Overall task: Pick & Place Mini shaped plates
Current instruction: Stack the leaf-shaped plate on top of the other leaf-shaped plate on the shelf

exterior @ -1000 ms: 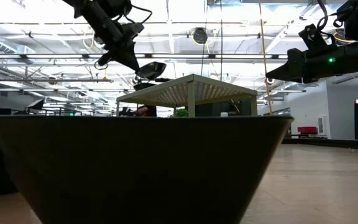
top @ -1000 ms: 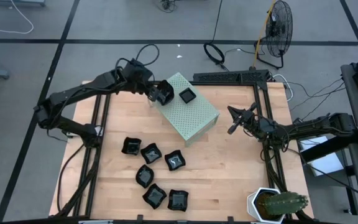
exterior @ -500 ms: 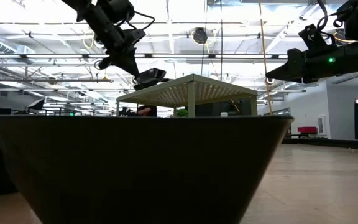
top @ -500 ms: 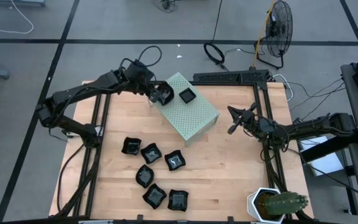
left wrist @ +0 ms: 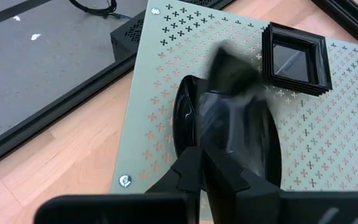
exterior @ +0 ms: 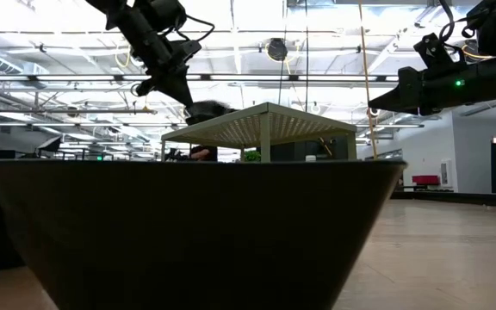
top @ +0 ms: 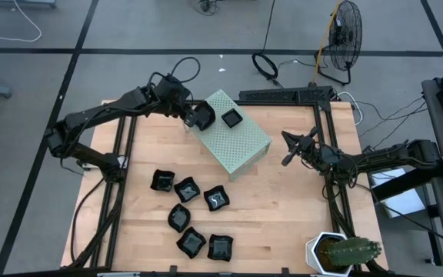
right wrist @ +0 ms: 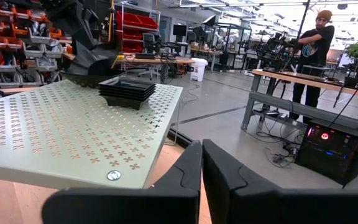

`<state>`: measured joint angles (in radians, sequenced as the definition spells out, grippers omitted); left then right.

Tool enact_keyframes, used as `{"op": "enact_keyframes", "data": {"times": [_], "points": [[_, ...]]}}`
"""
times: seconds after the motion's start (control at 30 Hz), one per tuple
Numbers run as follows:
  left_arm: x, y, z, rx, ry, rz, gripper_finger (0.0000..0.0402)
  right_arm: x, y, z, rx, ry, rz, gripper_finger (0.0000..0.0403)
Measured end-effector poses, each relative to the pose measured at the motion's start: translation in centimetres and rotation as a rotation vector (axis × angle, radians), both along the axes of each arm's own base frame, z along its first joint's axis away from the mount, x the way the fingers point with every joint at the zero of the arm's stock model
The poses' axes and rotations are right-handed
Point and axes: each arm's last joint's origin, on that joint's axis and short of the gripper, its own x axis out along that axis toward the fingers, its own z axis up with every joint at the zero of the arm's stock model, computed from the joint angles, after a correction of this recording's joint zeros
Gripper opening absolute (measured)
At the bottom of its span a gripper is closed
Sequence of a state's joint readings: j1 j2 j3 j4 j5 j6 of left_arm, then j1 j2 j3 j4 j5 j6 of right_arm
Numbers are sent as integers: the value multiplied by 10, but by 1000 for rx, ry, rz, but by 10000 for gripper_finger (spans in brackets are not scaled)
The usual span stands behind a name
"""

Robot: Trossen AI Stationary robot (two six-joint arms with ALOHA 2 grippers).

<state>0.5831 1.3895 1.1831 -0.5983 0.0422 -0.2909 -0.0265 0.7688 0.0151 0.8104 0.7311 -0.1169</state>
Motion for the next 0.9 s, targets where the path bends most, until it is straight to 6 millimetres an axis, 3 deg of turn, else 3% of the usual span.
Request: {"op": "enact_keyframes", "data": {"times": [0.37,0.57,0.73,0.9], "points": [[1,-1,1,33,15,49,81,0,0,0,0,-1,0,4],[-4,-17,14,60,-13,37,124,0,0,0,0,0,0,4],[-7,-62,21,-45,7,-98,157,0,0,0,0,0,0,4],[-7,-128,4,-247,149,-141,177,0,0,0,0,0,0,4]]}}
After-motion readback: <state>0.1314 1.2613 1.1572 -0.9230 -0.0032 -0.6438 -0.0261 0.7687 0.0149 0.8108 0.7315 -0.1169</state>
